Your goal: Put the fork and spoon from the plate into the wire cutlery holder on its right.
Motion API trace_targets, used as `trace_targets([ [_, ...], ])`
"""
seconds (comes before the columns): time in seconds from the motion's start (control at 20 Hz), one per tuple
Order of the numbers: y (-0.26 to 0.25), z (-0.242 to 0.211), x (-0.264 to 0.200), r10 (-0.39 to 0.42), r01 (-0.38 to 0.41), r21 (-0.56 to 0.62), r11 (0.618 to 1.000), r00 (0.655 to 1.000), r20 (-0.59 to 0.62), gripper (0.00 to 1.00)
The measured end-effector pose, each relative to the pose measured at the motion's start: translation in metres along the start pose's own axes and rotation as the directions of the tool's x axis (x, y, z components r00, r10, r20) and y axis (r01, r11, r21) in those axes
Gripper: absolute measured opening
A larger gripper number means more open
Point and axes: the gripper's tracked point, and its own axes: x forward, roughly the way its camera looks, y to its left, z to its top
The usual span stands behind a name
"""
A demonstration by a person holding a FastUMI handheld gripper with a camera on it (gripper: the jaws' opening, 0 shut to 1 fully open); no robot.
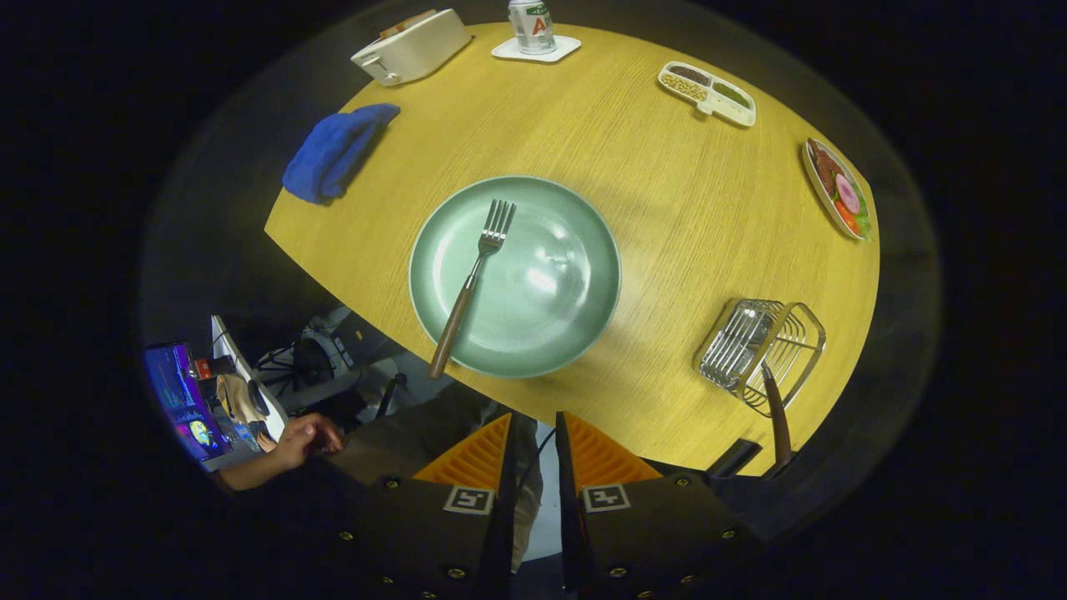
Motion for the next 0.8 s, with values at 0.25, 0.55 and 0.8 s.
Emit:
trace_targets([
  [0.25, 0.031, 0.014, 0.027, -0.008, 0.010, -0.043, 0.999, 0.999, 0.040, 0.25],
  [0.55, 0.055, 0.027, 0.046, -0.002, 0.003, -0.027, 1.000, 0.999, 0.045, 0.25],
  [0.8, 0.070, 0.038, 0.067, 0.009, -0.011, 0.025, 1.000, 0.998, 0.063, 0.24],
])
